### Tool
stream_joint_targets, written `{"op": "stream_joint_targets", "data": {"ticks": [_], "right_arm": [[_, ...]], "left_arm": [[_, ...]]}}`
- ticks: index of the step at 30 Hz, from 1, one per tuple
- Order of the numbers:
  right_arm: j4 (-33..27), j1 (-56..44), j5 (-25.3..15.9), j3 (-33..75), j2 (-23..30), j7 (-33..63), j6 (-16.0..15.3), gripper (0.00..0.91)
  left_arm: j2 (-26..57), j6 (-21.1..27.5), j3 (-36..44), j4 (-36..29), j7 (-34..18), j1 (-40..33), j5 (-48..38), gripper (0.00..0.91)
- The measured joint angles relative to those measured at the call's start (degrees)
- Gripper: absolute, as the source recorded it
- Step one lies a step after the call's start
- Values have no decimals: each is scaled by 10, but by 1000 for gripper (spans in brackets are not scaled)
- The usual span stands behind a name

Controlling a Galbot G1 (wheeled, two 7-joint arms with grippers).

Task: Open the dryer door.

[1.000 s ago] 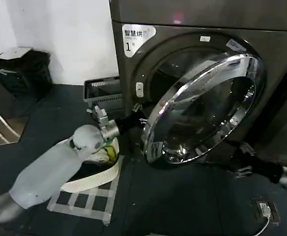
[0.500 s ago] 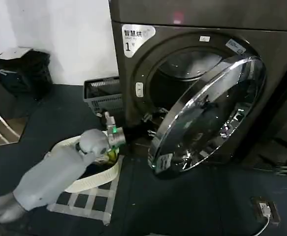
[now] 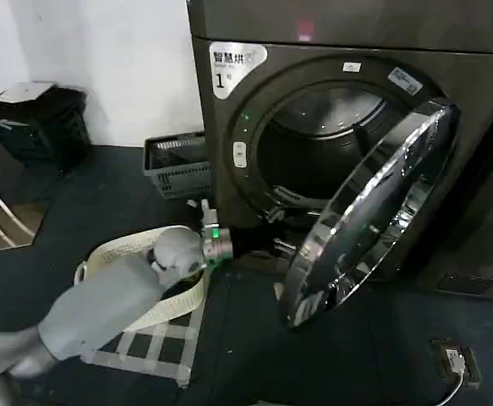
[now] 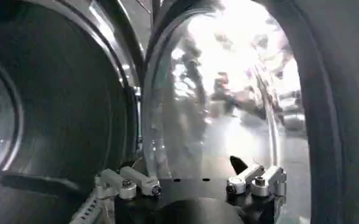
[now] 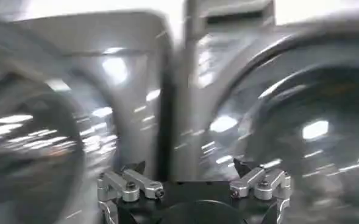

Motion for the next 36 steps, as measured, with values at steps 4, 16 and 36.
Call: {"op": "stream_joint_targets", "data": {"ticks": [4,16,36], "right_arm": [[6,-13,-19,26,-8,85,1,907],[20,-62,-85,126,-31,278,-34,907],[74,-155,-170,297,-51,406,-105,907]], "left_arm": [[-13,-1,8,-6,0,5,3,907],[-68,-6,52,21,1,-4,18,907],[-182,-39,126,104,-23,-37,35,907]]}}
